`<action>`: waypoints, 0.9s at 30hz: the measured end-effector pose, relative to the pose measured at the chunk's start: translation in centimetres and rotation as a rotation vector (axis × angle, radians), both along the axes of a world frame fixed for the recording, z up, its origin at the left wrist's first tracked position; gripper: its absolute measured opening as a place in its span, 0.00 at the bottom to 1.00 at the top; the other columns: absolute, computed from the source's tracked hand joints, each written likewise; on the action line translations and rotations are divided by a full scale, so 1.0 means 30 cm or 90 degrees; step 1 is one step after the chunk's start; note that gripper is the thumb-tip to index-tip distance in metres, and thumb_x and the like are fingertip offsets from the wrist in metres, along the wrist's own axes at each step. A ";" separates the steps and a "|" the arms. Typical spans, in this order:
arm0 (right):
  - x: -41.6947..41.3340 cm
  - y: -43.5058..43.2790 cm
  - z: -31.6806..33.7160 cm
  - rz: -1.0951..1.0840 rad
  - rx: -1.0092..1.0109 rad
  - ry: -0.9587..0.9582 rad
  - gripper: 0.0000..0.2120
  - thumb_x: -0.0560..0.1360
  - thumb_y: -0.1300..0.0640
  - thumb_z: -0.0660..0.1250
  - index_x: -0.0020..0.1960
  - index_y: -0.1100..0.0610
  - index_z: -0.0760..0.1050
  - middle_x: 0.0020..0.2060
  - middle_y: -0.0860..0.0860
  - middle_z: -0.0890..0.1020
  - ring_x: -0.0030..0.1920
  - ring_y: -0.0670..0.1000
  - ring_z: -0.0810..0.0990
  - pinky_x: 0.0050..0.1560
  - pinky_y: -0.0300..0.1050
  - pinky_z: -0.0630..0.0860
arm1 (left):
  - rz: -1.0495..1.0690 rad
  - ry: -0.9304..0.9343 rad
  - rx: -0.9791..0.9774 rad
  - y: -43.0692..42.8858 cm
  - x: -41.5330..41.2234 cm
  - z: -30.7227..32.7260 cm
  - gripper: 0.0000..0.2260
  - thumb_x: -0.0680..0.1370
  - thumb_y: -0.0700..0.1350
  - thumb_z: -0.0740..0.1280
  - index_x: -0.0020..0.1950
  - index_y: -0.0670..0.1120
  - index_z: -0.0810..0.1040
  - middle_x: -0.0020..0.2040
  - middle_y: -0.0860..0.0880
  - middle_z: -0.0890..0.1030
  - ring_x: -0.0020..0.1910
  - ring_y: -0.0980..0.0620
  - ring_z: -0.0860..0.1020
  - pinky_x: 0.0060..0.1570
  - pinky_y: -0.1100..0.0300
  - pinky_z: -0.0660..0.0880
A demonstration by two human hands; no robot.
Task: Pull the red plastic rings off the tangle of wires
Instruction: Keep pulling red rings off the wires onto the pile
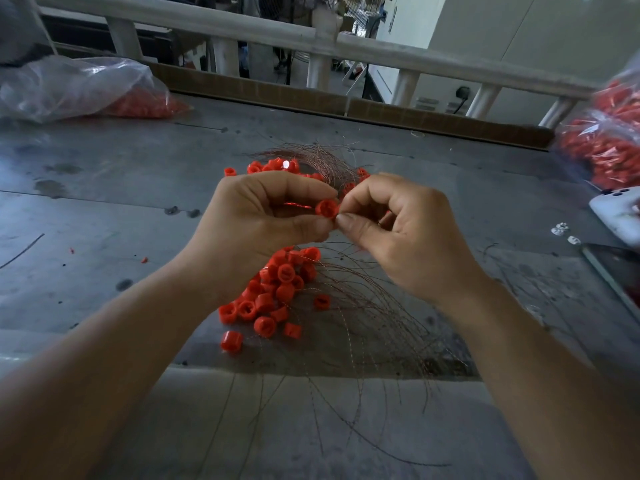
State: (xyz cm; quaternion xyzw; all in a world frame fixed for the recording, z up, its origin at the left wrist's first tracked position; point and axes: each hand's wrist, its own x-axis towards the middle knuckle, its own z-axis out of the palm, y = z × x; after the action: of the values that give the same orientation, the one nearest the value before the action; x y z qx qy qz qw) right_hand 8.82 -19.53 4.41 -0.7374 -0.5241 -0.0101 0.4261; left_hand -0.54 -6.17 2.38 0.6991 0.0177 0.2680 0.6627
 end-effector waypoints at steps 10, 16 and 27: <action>0.009 -0.008 0.011 -0.022 0.008 0.027 0.10 0.72 0.61 0.69 0.37 0.48 0.73 0.31 0.43 0.76 0.32 0.43 0.76 0.32 0.31 0.71 | -0.087 0.015 -0.134 0.002 -0.006 0.005 0.14 0.65 0.35 0.65 0.45 0.46 0.83 0.42 0.47 0.85 0.44 0.50 0.83 0.43 0.64 0.78; 0.009 -0.006 0.007 -0.026 0.001 0.026 0.10 0.71 0.61 0.69 0.37 0.49 0.74 0.32 0.43 0.76 0.32 0.43 0.76 0.33 0.31 0.70 | -0.085 0.012 -0.123 0.001 -0.006 0.007 0.14 0.64 0.35 0.65 0.42 0.48 0.84 0.41 0.49 0.85 0.43 0.52 0.83 0.42 0.66 0.78; 0.006 -0.007 0.010 -0.018 0.000 0.034 0.10 0.72 0.61 0.69 0.36 0.48 0.74 0.31 0.42 0.75 0.31 0.42 0.76 0.32 0.30 0.70 | -0.090 0.019 -0.112 0.012 -0.009 0.004 0.13 0.64 0.36 0.66 0.46 0.46 0.82 0.42 0.48 0.85 0.44 0.52 0.83 0.42 0.66 0.78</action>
State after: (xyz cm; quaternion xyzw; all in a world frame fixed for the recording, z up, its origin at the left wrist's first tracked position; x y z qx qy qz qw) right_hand 9.00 -19.72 4.71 -0.7446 -0.5019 0.0035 0.4401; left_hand -0.81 -5.79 2.50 0.6415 0.0017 0.2075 0.7385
